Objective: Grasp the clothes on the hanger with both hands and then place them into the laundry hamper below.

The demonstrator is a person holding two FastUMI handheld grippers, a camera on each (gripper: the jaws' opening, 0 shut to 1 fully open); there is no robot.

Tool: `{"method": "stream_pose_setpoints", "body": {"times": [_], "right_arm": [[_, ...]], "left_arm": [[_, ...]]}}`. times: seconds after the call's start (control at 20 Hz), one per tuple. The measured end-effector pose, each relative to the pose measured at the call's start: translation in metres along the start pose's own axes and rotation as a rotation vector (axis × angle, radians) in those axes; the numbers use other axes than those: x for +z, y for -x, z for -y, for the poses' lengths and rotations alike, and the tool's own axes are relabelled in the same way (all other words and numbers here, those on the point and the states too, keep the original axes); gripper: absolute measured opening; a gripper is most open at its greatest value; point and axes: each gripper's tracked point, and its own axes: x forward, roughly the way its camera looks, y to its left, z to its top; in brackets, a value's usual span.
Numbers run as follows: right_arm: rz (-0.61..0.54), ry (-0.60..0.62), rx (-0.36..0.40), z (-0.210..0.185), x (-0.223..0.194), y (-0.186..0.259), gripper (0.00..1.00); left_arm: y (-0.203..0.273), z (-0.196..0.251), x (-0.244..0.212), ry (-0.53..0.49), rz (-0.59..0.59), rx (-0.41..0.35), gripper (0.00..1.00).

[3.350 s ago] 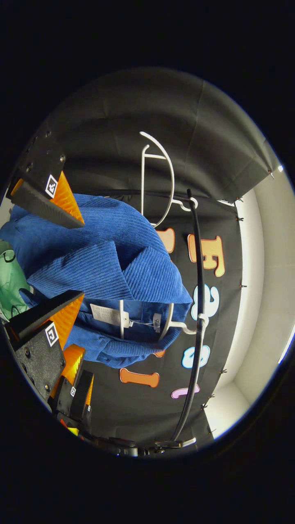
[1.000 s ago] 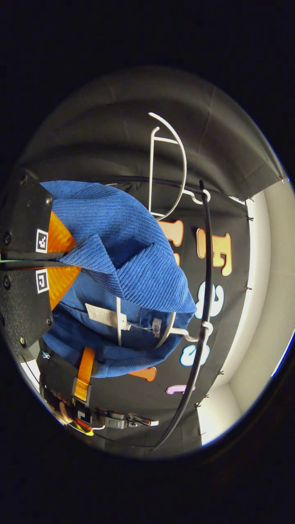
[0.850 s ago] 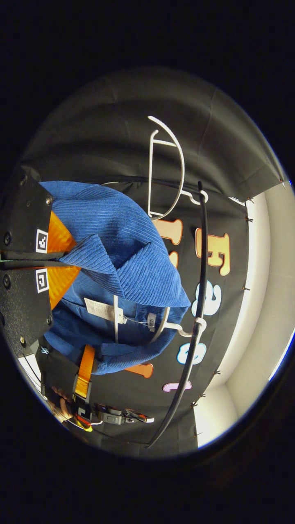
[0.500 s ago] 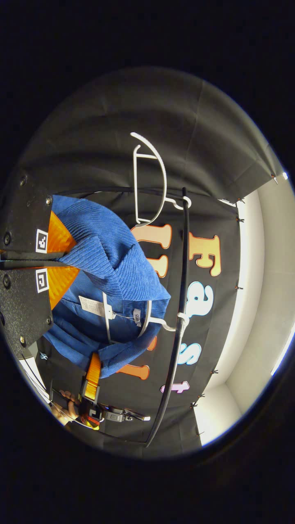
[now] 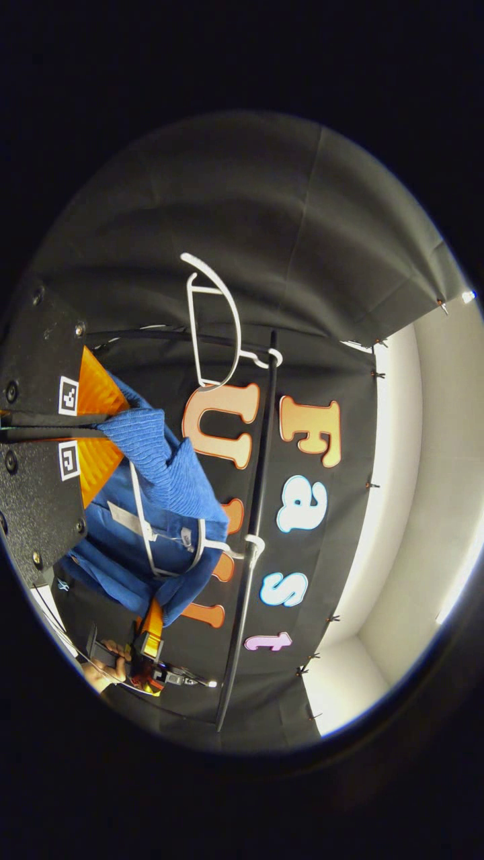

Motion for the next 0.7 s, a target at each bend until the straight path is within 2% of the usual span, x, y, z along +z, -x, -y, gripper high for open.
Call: {"method": "stream_pose_setpoints", "body": {"times": [0.2, 0.4, 0.7], "right_arm": [[0.027, -0.006, 0.018, -0.003, 0.016, -0.005, 0.08], [0.034, -0.013, 0.03, -0.006, 0.023, -0.007, 0.08], [0.058, -0.015, 0.04, -0.006, 0.037, -0.014, 0.08]], "left_arm": [[0.002, -0.009, 0.025, 0.023, 0.036, -0.019, 0.01], [-0.004, -0.017, 0.038, -0.028, 0.041, -0.019, 0.0], [-0.01, -0.023, 0.051, -0.078, 0.036, -0.058, 0.02]]}}
